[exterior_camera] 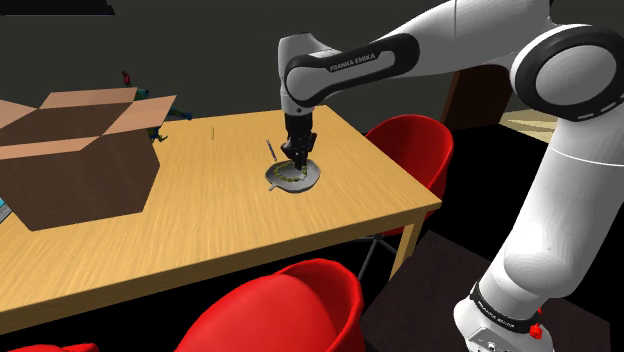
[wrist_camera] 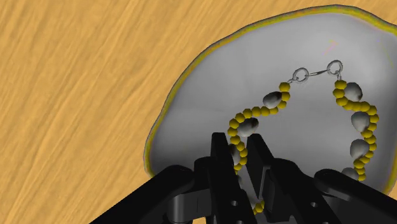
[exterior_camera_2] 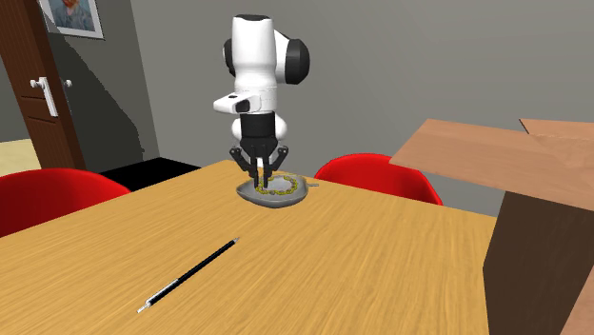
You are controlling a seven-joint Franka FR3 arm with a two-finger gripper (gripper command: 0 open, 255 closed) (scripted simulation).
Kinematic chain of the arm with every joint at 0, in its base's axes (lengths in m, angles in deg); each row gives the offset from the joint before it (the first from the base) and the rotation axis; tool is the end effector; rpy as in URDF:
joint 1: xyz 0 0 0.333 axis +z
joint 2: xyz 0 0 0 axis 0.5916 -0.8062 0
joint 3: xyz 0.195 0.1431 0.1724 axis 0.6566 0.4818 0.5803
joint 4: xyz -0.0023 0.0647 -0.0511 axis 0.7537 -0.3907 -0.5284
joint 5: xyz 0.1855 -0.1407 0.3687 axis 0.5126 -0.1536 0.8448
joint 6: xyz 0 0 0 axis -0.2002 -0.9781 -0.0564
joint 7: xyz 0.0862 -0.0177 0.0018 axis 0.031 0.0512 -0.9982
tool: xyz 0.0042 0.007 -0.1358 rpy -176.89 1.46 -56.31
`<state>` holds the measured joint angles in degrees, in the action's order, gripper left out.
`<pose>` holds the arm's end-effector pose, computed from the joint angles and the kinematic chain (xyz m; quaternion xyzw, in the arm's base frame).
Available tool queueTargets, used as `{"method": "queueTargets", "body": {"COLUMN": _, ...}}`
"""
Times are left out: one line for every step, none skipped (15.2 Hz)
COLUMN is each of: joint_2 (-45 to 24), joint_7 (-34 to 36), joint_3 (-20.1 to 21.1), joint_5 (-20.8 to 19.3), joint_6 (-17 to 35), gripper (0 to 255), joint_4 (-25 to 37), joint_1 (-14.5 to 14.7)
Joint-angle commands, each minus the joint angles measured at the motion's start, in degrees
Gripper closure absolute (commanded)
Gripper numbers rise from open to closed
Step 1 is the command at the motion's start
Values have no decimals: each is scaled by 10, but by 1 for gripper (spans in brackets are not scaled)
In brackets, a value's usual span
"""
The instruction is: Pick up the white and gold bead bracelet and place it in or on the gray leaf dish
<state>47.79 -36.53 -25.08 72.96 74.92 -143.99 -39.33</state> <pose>0.6193 0.1281 0.4174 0.9991 0.0404 -0.0089 0.0018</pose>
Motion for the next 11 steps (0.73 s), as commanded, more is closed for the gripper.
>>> {"method": "queueTargets", "body": {"joint_2": 0, "joint_7": 0, "joint_3": 0, "joint_5": 0, "joint_6": 0, "gripper": 255, "joint_4": 0, "joint_1": 0}}
{"method": "queueTargets", "body": {"joint_2": 0, "joint_7": 0, "joint_3": 0, "joint_5": 0, "joint_6": 0, "gripper": 255, "joint_4": 0, "joint_1": 0}}
{"method": "queueTargets", "body": {"joint_2": 0, "joint_7": 0, "joint_3": 0, "joint_5": 0, "joint_6": 0, "gripper": 255, "joint_4": 0, "joint_1": 0}}
{"method": "queueTargets", "body": {"joint_2": 0, "joint_7": 0, "joint_3": 0, "joint_5": 0, "joint_6": 0, "gripper": 255, "joint_4": 0, "joint_1": 0}}
{"method": "queueTargets", "body": {"joint_2": 0, "joint_7": 0, "joint_3": 0, "joint_5": 0, "joint_6": 0, "gripper": 0, "joint_4": 0, "joint_1": 0}}
{"method": "queueTargets", "body": {"joint_2": 0, "joint_7": 0, "joint_3": 0, "joint_5": 0, "joint_6": 0, "gripper": 0, "joint_4": 0, "joint_1": 0}}
{"method": "queueTargets", "body": {"joint_2": 0, "joint_7": 0, "joint_3": 0, "joint_5": 0, "joint_6": 0, "gripper": 0, "joint_4": 0, "joint_1": 0}}
{"method": "queueTargets", "body": {"joint_2": 0, "joint_7": 0, "joint_3": 0, "joint_5": 0, "joint_6": 0, "gripper": 0, "joint_4": 0, "joint_1": 0}}
{"method": "queueTargets", "body": {"joint_2": 0, "joint_7": 0, "joint_3": 0, "joint_5": 0, "joint_6": 0, "gripper": 0, "joint_4": 0, "joint_1": 0}}
{"method": "queueTargets", "body": {"joint_2": 0, "joint_7": 0, "joint_3": 0, "joint_5": 0, "joint_6": 0, "gripper": 0, "joint_4": 0, "joint_1": 0}}
{"method": "queueTargets", "body": {"joint_2": 2, "joint_7": 0, "joint_3": 0, "joint_5": 1, "joint_6": -18, "gripper": 0, "joint_4": 17, "joint_1": 0}}
